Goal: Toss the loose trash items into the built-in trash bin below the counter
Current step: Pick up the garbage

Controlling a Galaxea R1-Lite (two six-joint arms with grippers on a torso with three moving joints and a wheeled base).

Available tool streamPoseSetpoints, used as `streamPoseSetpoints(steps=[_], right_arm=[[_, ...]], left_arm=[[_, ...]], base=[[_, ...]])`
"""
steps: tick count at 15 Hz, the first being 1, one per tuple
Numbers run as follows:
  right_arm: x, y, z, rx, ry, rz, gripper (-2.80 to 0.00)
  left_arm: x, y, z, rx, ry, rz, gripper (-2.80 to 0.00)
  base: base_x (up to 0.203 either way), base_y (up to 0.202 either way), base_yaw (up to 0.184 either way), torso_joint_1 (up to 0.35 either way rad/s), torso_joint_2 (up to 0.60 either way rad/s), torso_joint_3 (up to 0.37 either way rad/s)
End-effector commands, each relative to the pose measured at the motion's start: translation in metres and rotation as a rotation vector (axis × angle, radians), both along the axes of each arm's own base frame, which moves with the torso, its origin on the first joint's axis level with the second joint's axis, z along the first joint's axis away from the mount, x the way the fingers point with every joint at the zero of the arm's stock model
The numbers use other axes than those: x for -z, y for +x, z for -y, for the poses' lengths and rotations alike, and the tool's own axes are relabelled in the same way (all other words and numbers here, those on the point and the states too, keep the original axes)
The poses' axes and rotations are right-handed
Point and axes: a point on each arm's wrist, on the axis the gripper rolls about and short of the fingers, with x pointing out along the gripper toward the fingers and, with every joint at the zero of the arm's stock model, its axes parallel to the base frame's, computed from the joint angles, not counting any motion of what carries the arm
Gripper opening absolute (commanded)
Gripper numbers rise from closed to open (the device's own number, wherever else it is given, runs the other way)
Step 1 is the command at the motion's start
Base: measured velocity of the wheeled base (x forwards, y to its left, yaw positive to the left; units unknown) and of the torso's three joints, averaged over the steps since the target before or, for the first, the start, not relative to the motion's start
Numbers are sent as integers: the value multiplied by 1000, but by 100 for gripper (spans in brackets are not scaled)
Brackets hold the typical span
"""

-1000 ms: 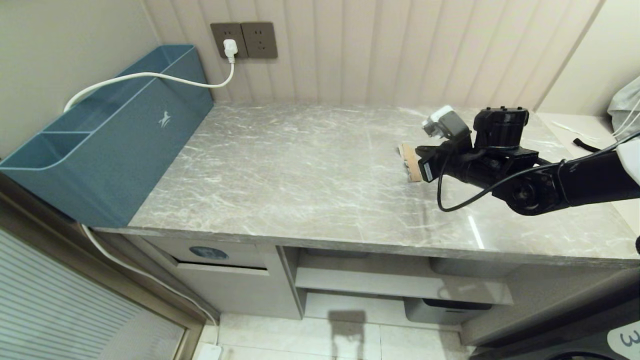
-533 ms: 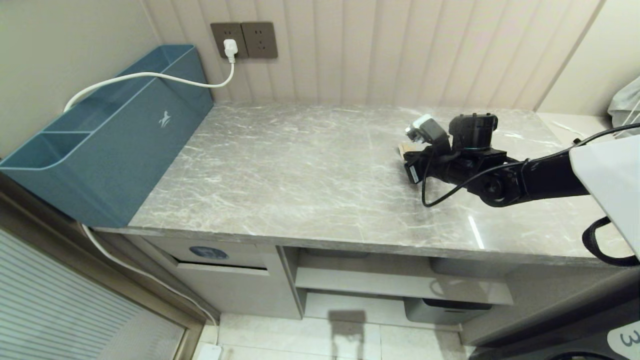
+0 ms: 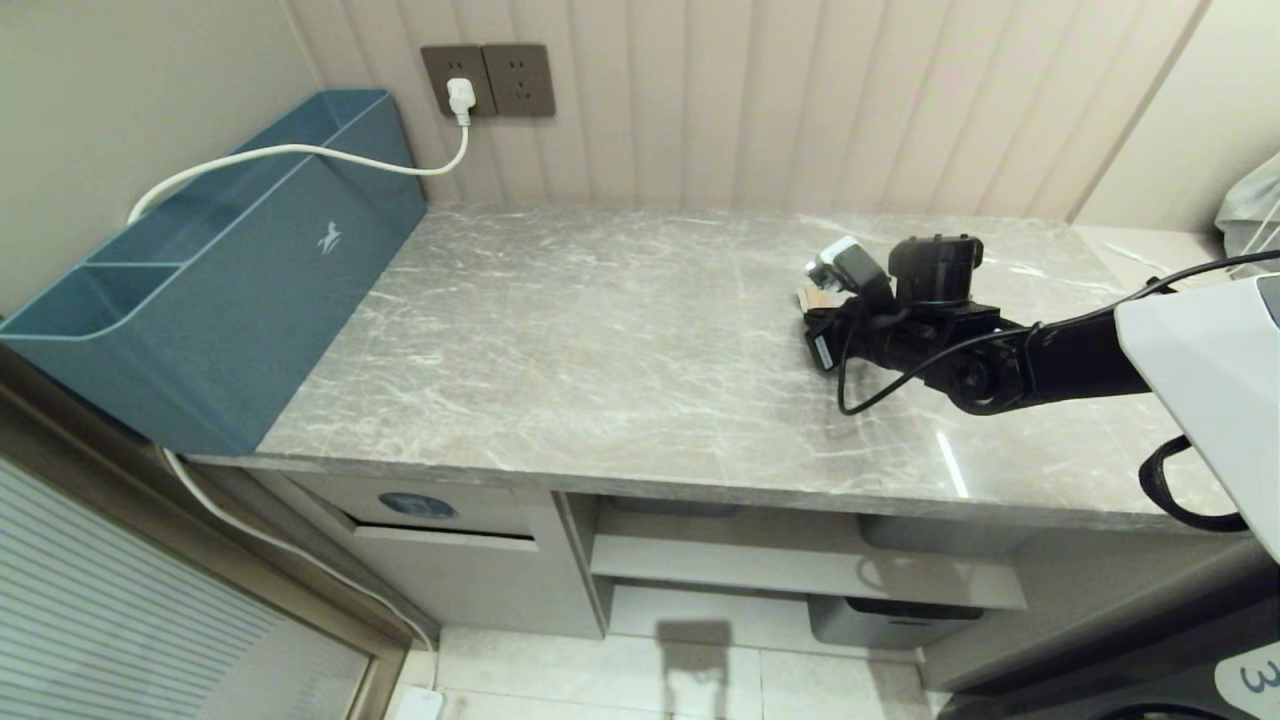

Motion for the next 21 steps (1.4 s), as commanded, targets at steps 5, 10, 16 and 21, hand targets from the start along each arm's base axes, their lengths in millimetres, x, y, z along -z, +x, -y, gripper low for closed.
streamPoseSetpoints(steps=[5, 10, 16, 21], right_arm=[[-9, 2, 3, 7, 5, 33, -280], [-8, 5, 11, 24, 4, 30, -280], [-2, 10, 27, 59, 1, 17, -280], [-1, 7, 26, 56, -4, -2, -280]], left_arm=[[0, 0, 0, -1, 0, -1, -280], [0, 0, 0, 0, 0, -1, -280], [0, 0, 0, -1, 0, -1, -280], [0, 0, 0, -1, 0, -1, -280]], base=[[0, 0, 0, 0, 0, 0], [0, 0, 0, 0, 0, 0], [0, 0, 0, 0, 0, 0], [0, 0, 0, 0, 0, 0]])
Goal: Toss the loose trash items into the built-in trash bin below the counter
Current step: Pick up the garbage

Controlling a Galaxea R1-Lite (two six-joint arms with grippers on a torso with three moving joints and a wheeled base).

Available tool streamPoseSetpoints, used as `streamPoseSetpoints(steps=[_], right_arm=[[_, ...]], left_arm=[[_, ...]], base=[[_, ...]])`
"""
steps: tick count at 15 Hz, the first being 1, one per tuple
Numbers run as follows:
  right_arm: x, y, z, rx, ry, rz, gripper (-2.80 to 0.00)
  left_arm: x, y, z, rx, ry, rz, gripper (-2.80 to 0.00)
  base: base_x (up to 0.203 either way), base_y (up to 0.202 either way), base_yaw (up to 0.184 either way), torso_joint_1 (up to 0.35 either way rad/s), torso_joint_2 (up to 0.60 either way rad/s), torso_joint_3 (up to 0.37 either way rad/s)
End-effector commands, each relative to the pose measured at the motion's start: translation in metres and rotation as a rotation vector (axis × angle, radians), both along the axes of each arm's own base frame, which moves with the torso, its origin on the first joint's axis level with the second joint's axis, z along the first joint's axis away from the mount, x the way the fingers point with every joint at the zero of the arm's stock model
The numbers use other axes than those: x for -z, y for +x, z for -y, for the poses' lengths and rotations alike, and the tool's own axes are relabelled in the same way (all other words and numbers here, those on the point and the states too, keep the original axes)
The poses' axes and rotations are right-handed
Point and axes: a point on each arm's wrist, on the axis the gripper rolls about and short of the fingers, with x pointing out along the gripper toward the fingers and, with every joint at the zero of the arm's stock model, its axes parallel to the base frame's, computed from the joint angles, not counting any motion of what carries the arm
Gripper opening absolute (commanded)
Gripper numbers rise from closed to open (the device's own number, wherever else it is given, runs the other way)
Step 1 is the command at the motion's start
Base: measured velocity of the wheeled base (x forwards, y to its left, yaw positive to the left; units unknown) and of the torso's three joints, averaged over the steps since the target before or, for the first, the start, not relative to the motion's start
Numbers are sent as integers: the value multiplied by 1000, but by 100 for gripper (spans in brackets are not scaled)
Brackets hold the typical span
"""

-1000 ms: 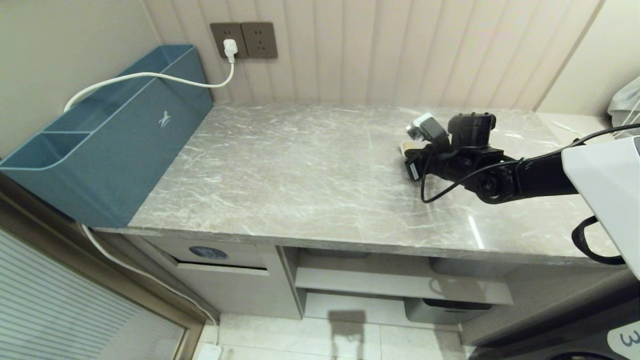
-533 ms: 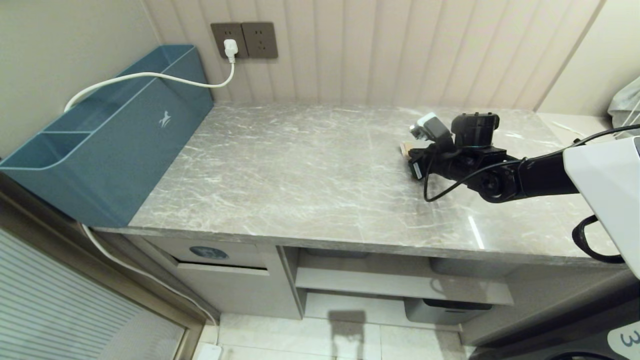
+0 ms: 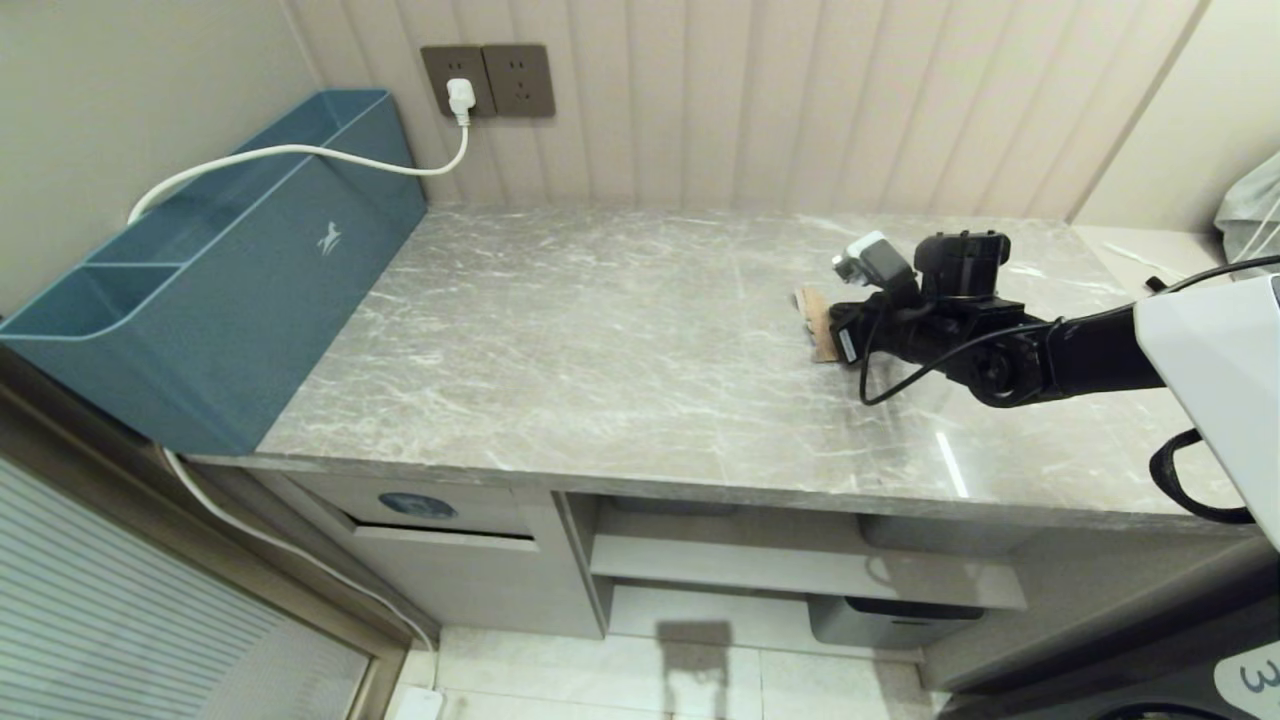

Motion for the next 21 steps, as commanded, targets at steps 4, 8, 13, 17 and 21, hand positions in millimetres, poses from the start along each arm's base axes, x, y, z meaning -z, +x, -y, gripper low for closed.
streamPoseSetpoints(steps=[4, 8, 13, 17, 21], right_arm=[[-4, -5, -2, -7, -4, -2, -280], [-9, -9, -2, -9, -5, 2, -280], [-12, -7, -5, -14, -2, 21, -280], [-11, -7, -5, -16, -2, 18, -280], [-6, -7, -13, -34, -4, 6, -280]], left_arm=[[0, 0, 0, -1, 0, -1, -280], [0, 0, 0, 0, 0, -1, -280], [0, 0, 0, -1, 0, -1, -280], [0, 0, 0, 0, 0, -1, -280], [0, 0, 0, -1, 0, -1, -280]], base=[[0, 0, 0, 0, 0, 0], [0, 0, 0, 0, 0, 0], [0, 0, 0, 0, 0, 0], [0, 0, 0, 0, 0, 0], [0, 0, 0, 0, 0, 0]])
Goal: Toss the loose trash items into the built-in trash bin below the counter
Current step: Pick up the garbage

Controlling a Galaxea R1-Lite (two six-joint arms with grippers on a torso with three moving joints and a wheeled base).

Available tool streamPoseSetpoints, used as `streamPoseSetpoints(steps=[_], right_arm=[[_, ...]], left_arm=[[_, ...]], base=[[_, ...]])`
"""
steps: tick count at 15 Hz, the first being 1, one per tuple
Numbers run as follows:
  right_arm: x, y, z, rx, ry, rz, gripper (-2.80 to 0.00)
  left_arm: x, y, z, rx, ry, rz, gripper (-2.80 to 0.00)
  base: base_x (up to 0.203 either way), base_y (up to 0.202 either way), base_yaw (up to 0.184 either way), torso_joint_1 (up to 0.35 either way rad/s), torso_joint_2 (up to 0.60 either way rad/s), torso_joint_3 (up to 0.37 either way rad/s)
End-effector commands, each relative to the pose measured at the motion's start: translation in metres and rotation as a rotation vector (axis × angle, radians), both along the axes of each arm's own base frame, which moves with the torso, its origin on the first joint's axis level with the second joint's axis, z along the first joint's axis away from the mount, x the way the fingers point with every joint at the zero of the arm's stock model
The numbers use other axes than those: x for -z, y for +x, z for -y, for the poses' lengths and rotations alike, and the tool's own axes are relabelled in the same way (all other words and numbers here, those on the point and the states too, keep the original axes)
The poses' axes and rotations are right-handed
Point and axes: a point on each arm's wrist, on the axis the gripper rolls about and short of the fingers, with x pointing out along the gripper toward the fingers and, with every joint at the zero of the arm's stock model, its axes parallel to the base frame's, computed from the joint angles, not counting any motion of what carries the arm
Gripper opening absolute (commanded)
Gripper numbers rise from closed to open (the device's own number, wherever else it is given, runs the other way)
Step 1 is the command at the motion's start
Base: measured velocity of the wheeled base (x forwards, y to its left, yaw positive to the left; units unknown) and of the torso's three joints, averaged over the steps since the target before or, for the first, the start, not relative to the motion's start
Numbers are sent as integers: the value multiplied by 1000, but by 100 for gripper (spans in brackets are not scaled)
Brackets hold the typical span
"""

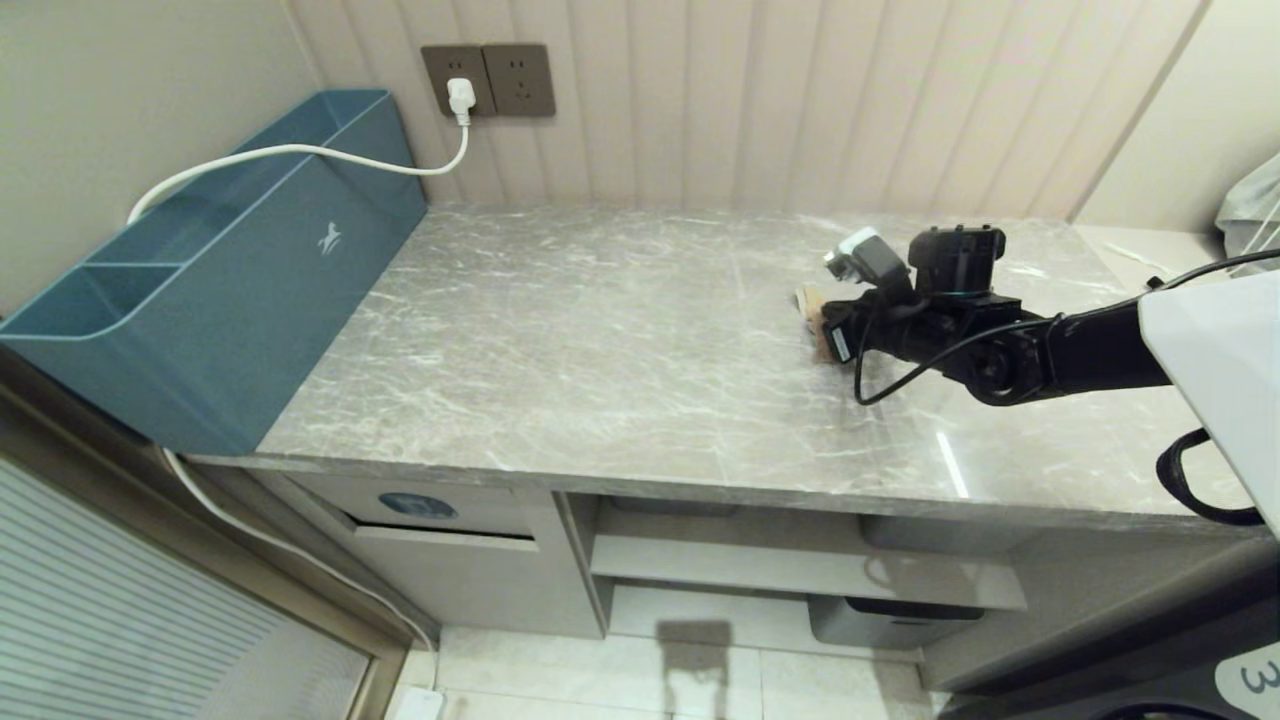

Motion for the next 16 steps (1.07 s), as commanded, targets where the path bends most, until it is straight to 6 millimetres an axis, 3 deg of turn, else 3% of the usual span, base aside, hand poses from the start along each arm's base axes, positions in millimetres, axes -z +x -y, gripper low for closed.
streamPoseSetpoints(steps=[1, 8, 16], right_arm=[[3, 0, -5, -12, -3, -3, -280], [8, -2, -7, -17, -9, -31, -280], [9, -33, -4, -24, -26, -107, -280]], left_arm=[[0, 0, 0, 0, 0, -1, -280], [0, 0, 0, -2, 0, -1, -280], [0, 0, 0, -1, 0, -1, -280]], base=[[0, 0, 0, 0, 0, 0], [0, 0, 0, 0, 0, 0], [0, 0, 0, 0, 0, 0]])
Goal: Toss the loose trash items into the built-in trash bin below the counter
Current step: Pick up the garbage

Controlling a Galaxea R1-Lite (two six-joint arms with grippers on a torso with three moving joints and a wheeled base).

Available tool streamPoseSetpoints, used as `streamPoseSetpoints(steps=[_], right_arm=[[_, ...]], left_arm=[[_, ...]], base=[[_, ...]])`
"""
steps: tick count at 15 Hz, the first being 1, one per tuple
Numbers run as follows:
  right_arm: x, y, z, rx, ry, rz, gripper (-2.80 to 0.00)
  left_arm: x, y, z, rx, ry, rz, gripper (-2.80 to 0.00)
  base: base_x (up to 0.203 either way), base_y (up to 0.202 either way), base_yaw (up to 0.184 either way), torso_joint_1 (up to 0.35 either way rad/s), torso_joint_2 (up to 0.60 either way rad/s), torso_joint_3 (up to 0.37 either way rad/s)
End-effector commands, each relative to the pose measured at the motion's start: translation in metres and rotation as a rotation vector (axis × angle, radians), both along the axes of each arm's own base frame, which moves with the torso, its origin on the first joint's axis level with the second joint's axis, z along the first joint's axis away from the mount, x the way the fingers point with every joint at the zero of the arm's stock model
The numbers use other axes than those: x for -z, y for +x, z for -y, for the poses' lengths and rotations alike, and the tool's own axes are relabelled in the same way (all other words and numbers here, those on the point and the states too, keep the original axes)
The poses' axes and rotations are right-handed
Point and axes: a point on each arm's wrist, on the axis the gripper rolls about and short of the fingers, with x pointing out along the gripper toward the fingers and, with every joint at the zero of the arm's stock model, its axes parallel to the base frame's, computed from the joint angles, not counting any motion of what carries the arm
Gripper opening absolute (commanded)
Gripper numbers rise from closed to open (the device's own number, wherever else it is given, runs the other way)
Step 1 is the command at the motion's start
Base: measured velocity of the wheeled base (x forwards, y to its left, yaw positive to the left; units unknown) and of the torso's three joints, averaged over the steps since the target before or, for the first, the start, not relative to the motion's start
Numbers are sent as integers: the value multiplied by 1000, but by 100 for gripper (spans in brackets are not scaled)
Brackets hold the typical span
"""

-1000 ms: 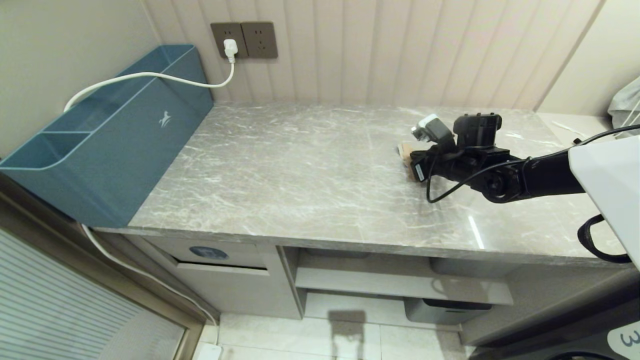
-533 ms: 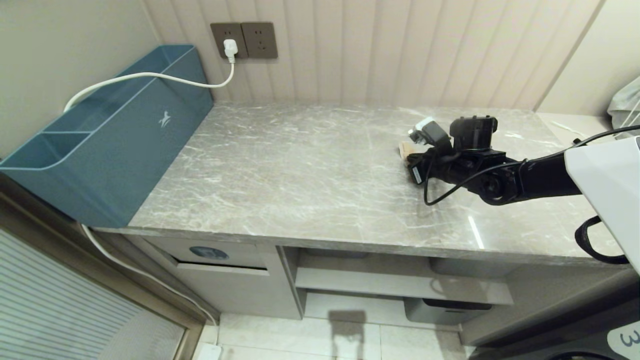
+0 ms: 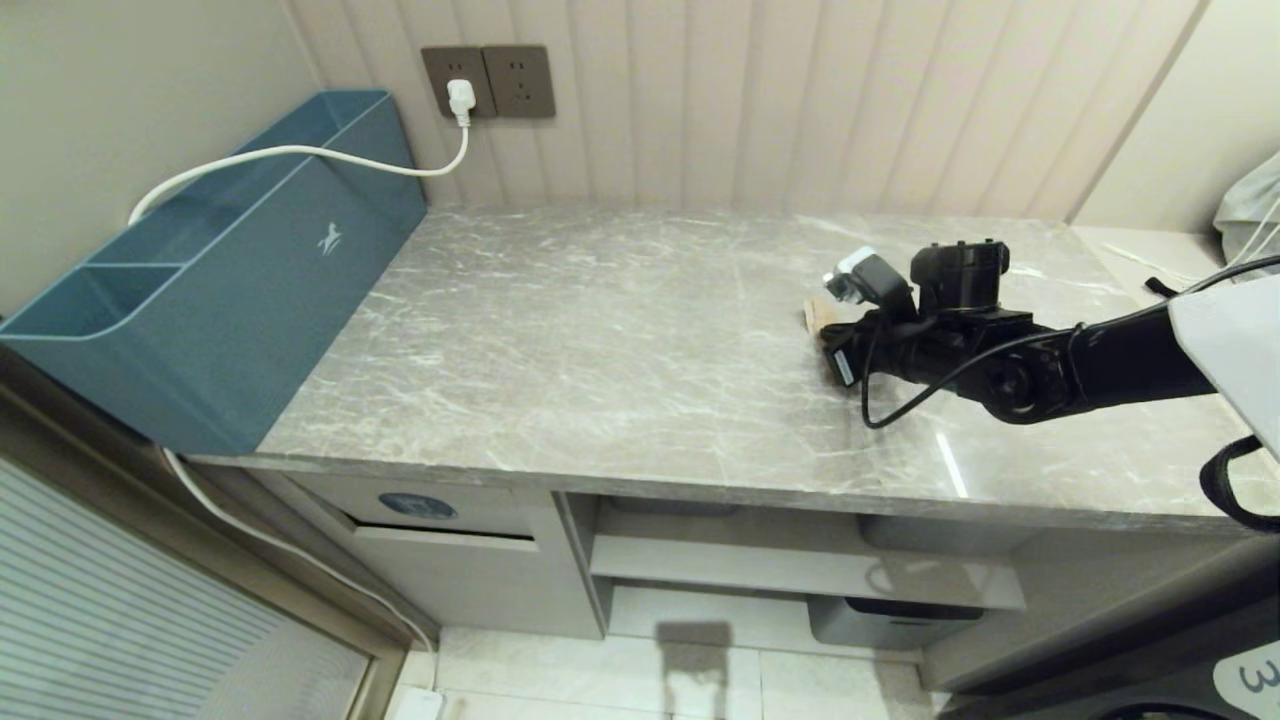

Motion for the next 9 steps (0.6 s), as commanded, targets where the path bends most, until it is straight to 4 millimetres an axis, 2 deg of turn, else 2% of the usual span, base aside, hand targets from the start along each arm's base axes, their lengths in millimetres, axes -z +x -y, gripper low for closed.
streamPoseSetpoints(steps=[1, 9], right_arm=[[-4, -16, 2, -5, -6, -15, -280], [-4, -91, 14, -24, -28, -114, -280]], left_arm=[[0, 0, 0, 0, 0, -1, -280], [0, 0, 0, -1, 0, -1, -280]], base=[[0, 0, 0, 0, 0, 0], [0, 0, 0, 0, 0, 0]])
